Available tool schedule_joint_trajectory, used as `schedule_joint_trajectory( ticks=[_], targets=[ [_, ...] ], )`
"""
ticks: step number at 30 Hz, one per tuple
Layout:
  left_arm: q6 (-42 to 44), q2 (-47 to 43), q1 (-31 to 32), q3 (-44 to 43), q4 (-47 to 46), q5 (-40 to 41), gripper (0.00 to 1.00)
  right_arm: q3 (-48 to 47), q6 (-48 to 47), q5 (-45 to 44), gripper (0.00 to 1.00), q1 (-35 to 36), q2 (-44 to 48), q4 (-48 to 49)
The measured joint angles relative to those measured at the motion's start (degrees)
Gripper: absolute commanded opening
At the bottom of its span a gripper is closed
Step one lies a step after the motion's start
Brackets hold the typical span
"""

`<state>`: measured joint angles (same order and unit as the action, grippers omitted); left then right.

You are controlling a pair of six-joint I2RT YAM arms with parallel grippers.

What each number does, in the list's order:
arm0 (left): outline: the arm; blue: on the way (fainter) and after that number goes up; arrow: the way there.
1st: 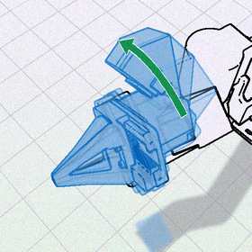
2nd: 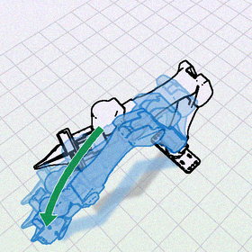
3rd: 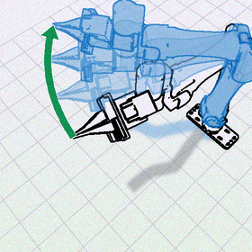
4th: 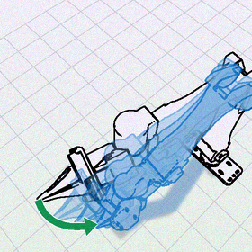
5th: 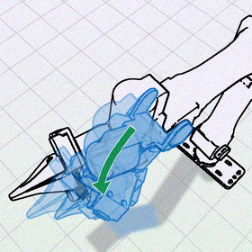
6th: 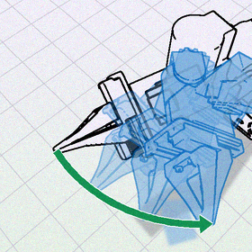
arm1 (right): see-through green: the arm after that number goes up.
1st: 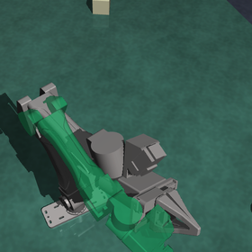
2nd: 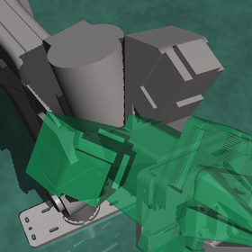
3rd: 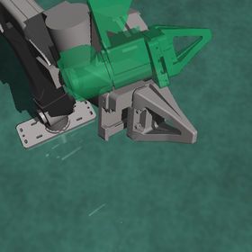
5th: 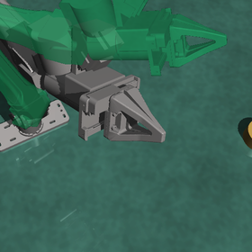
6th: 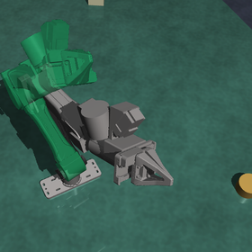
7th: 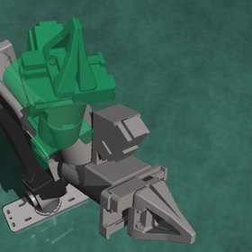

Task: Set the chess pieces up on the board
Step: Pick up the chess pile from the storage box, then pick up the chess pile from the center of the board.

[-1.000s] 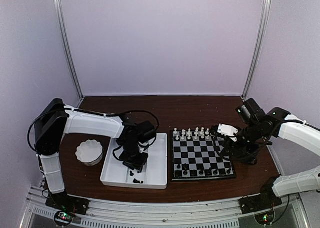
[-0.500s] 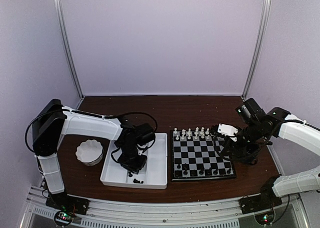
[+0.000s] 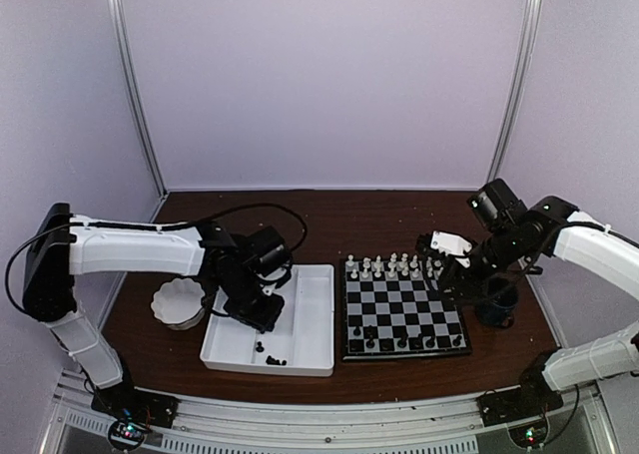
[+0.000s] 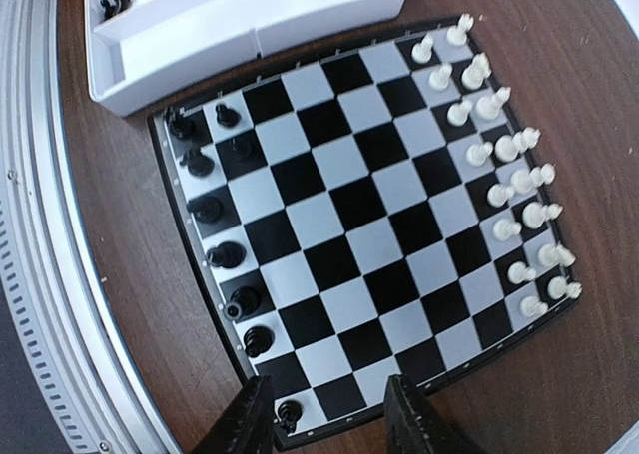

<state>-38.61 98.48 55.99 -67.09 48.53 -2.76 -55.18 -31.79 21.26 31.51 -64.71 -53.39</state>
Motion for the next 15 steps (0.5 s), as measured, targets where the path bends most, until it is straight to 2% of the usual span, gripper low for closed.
schedule_joint_trajectory(
  ticks=[4,8,15],
  targets=[
    [2.3,-9.8,0.3,3.4,-6.7,0.1,0.0,-9.4,0.4,3.3,0.43,0.0,-4.9,-1.3],
    [4.7,-18.4,1.2,7.9,-17.2,-2.7,0.0,-20.1,2.6,11.1,0.44,0.0,-11.8,-3.0],
    [8.1,-21.0,2.7,9.4,-29.7,-7.0,0.0,-34.3,8.5,24.2,0.45,2.6,-25.4,-5.2]
  ],
)
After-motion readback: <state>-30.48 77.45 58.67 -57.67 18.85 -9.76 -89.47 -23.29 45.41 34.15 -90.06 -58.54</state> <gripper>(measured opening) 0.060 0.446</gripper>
